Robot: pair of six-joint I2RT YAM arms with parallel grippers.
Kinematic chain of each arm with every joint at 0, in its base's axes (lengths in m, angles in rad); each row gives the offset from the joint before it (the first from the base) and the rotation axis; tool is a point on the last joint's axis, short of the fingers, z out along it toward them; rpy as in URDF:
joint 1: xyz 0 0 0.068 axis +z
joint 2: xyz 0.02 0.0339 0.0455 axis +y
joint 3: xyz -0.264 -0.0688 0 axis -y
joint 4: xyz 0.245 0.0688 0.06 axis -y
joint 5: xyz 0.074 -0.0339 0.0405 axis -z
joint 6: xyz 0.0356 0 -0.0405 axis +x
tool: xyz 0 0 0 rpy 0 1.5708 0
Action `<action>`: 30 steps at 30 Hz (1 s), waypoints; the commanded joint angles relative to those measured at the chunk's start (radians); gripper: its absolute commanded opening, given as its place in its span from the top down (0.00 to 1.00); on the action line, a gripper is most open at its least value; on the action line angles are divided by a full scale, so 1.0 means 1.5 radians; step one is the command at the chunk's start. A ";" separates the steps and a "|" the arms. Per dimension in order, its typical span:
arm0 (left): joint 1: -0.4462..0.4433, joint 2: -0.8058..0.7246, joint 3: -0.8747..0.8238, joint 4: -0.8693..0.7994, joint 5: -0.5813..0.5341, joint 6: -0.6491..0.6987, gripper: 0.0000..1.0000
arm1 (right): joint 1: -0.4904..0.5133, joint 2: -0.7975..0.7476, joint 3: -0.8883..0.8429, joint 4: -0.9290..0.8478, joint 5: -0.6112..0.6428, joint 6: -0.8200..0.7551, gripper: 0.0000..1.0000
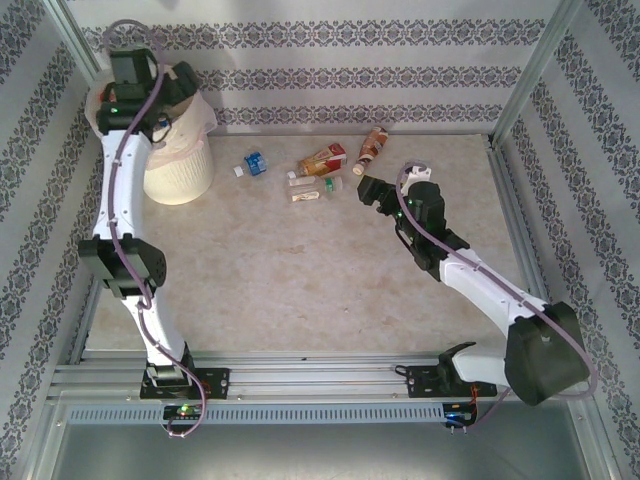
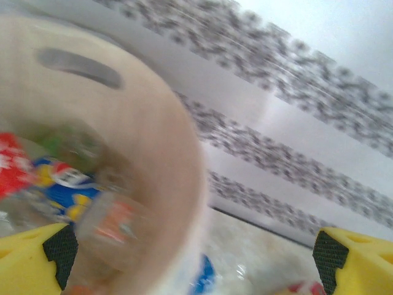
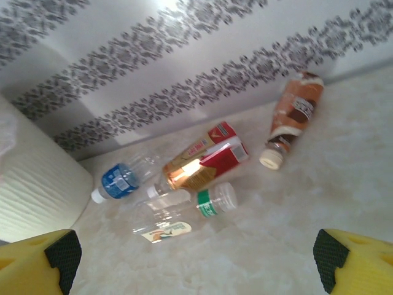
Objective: Put the plastic bottles in the bin
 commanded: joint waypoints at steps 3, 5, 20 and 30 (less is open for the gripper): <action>-0.071 -0.045 -0.127 0.137 0.073 0.050 0.00 | -0.013 0.019 0.027 -0.019 0.009 0.073 0.02; -0.095 -0.036 -0.147 0.158 0.106 0.082 0.00 | -0.018 0.021 0.026 -0.024 0.005 0.080 0.02; -0.236 0.197 -0.077 0.063 0.177 0.304 0.00 | -0.037 -0.016 0.011 -0.057 -0.019 0.064 0.02; -0.280 0.278 -0.078 0.052 0.112 0.426 0.00 | -0.047 -0.050 -0.008 -0.072 0.001 0.047 0.02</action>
